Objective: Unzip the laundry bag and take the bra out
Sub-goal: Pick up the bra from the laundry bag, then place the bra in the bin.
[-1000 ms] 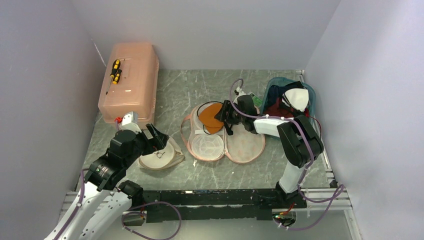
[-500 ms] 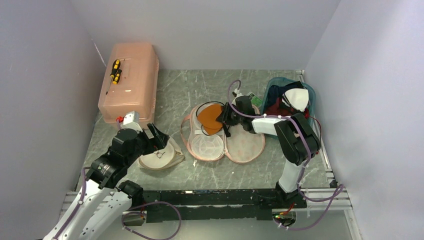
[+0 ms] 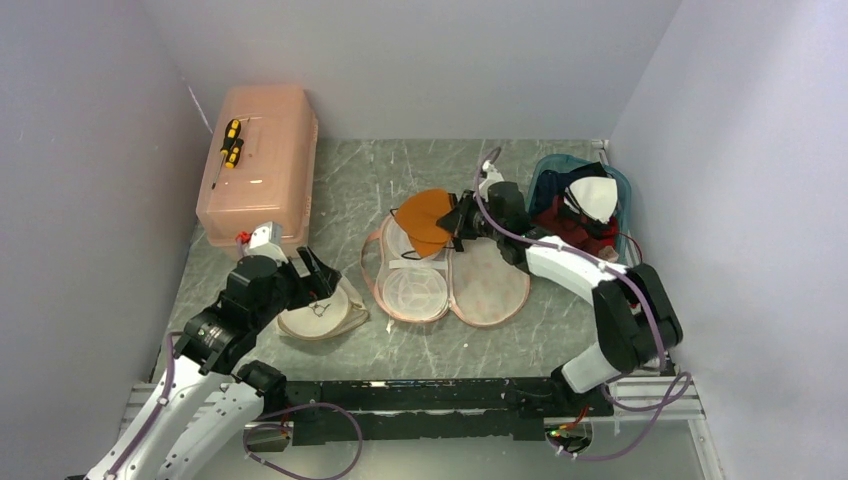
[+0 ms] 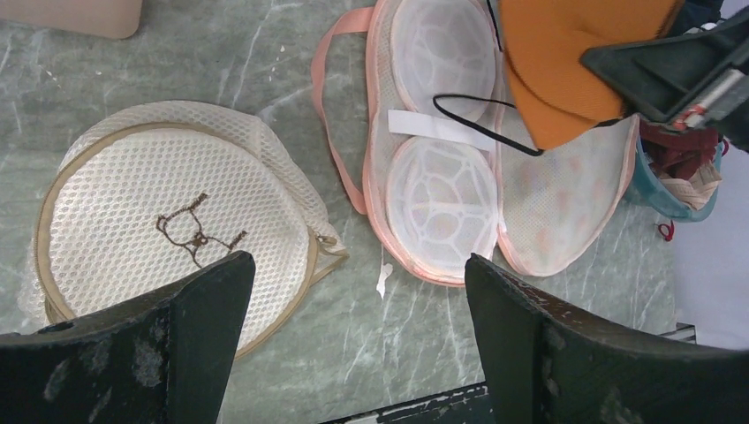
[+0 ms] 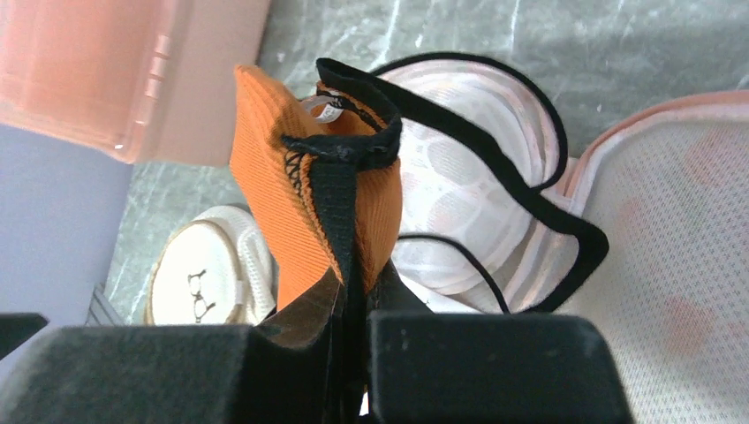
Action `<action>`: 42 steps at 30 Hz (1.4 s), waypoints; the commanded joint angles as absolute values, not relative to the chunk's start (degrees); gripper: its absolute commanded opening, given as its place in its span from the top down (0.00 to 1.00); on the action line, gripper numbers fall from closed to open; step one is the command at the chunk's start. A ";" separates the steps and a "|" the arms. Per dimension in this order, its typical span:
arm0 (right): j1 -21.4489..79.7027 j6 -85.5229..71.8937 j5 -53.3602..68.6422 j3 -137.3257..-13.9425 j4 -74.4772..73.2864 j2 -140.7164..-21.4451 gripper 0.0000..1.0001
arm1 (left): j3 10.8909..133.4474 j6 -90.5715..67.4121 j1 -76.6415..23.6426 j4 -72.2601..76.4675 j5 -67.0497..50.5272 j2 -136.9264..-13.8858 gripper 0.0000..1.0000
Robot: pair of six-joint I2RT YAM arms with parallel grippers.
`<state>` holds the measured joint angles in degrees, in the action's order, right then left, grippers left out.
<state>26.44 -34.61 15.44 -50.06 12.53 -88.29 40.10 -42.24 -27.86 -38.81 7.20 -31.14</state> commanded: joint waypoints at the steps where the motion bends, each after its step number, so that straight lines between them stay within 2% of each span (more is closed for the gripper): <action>1: 26.71 -31.57 14.90 -50.22 9.26 -81.33 1.00 | 40.83 -42.45 -28.03 -36.16 5.91 -31.76 0.06; 15: 26.63 -27.41 6.69 -55.35 -8.02 -58.52 1.00 | 40.81 -44.05 -28.04 -31.88 2.77 -36.47 0.06; 23: 26.54 -29.56 -6.61 -60.33 -14.46 -48.90 1.00 | 40.30 -44.24 -28.04 -29.44 0.95 -38.87 0.06; 32: 26.42 -28.38 -28.19 -72.85 -25.12 -47.75 1.00 | 38.06 -45.37 -28.04 -24.35 0.53 -39.65 0.06; 37: 24.62 -28.12 -40.54 -74.96 -24.89 -49.80 1.00 | 38.35 -46.20 -28.03 -22.39 -1.33 -41.43 0.06; 42: 16.53 -33.34 -38.90 -72.36 -23.06 -52.21 1.00 | 38.82 -47.45 -28.03 -20.22 -3.68 -43.86 0.06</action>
